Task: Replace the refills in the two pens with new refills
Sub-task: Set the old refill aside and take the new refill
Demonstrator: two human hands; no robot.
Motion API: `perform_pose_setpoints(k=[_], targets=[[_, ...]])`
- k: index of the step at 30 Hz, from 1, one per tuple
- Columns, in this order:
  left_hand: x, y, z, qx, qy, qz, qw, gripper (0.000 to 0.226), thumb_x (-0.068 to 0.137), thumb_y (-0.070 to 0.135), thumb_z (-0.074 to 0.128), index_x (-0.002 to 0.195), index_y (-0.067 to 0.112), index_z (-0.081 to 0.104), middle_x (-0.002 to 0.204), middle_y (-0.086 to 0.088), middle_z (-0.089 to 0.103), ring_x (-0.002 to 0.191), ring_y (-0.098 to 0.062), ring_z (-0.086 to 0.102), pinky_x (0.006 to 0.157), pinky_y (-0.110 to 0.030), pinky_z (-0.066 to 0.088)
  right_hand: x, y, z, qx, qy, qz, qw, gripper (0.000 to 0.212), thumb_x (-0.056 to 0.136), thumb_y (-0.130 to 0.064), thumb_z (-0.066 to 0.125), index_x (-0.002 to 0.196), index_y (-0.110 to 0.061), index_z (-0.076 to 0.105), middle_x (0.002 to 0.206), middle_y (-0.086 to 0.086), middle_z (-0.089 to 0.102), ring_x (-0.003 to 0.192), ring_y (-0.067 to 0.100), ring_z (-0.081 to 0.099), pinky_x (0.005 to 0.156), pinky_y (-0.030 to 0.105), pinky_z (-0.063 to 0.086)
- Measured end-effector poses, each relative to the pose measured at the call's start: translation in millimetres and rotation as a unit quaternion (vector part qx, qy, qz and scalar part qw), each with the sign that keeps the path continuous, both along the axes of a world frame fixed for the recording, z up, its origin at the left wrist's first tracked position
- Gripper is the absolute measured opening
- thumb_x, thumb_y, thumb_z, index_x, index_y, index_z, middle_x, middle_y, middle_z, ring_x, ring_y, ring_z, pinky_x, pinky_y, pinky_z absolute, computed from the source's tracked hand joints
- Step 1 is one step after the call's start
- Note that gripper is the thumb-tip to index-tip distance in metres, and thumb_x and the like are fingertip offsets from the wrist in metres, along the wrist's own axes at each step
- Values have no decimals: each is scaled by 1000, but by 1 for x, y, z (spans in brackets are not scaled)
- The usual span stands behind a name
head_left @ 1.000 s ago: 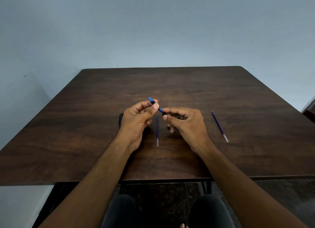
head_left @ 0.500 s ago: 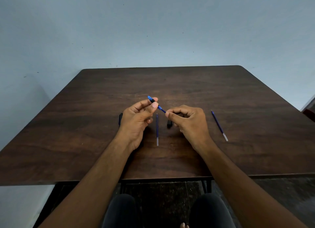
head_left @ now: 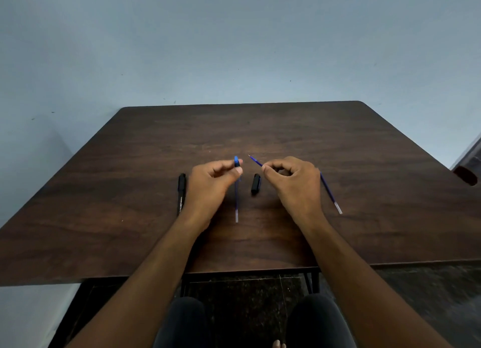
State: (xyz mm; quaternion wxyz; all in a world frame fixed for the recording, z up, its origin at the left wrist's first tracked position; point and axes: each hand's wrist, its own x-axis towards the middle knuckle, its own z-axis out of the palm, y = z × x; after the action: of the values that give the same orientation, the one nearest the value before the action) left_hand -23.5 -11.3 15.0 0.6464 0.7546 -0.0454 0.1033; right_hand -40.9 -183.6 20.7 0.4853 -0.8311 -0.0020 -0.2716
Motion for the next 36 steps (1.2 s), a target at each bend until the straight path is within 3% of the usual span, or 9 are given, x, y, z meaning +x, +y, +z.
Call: perform_pose_setpoints(k=[2, 4, 8, 12, 16, 24, 29, 32, 36], targets=[[-8, -8, 1, 154, -28, 16, 988, 29, 87, 18, 78, 116, 23, 76, 84, 21, 74, 82, 8, 68, 76, -7, 51, 0, -1, 0, 4, -14, -18, 1000, 9, 85, -21, 76, 78, -26, 78, 75, -12, 71, 71, 6, 65, 63, 13, 48], [-15, -14, 4, 228, -28, 23, 973, 38, 83, 23, 82, 120, 23, 74, 82, 16, 73, 76, 8, 66, 71, 0, 45, 1, -2, -1, 14, -22, -31, 999, 11, 84, -21, 75, 75, -27, 77, 73, -12, 70, 69, 8, 64, 62, 14, 47], [-25, -21, 12, 276, 15, 36, 960, 31, 80, 28, 85, 110, 23, 77, 78, 18, 67, 72, 8, 62, 59, 1, 42, 3, -1, -1, 29, -30, -38, 998, 11, 83, -22, 75, 74, -28, 76, 69, -13, 67, 62, 3, 60, 61, 15, 46], [-28, -24, 22, 322, 71, 33, 943, 25, 77, 32, 87, 100, 22, 80, 85, 3, 76, 81, -12, 70, 78, -26, 58, 3, 1, -2, 33, -37, -36, 998, 12, 82, -21, 75, 73, -29, 75, 69, -14, 67, 62, 3, 59, 61, 18, 47], [-26, -36, 32, 399, 131, 12, 908, 24, 79, 37, 85, 99, 24, 81, 89, -3, 75, 86, -19, 69, 72, -27, 52, 3, 0, -2, 36, -34, -33, 998, 13, 82, -22, 74, 71, -30, 74, 69, -15, 66, 61, 2, 59, 60, 15, 45], [-22, -50, 28, 439, 151, 15, 886, 39, 78, 44, 85, 107, 19, 78, 102, -8, 73, 94, -23, 68, 69, -30, 46, 4, 0, -5, 16, -44, -34, 998, 17, 83, -22, 74, 70, -33, 72, 70, -12, 68, 65, 7, 63, 62, 21, 52], [-18, -51, 28, 449, 163, 5, 879, 46, 78, 47, 83, 112, 17, 75, 103, -8, 71, 90, -20, 63, 69, -30, 46, 3, 0, -6, 12, -47, -35, 998, 26, 82, -21, 74, 66, -39, 66, 68, -16, 66, 65, 2, 61, 59, 10, 45], [-19, -50, 29, 441, 153, 14, 884, 46, 75, 52, 84, 102, 15, 77, 85, -4, 66, 82, -19, 61, 62, -29, 43, 3, 0, -5, 33, -43, -29, 998, 19, 82, -19, 75, 70, -33, 71, 69, -15, 67, 64, 2, 61, 60, 12, 46], [-20, -41, 26, 403, 111, 32, 908, 34, 73, 52, 85, 81, 19, 77, 68, 1, 68, 65, -13, 65, 54, -24, 47, 5, -3, -5, 158, -13, 7, 987, 8, 85, -16, 75, 79, -20, 77, 64, -10, 69, 54, 3, 62, 53, 26, 53]])
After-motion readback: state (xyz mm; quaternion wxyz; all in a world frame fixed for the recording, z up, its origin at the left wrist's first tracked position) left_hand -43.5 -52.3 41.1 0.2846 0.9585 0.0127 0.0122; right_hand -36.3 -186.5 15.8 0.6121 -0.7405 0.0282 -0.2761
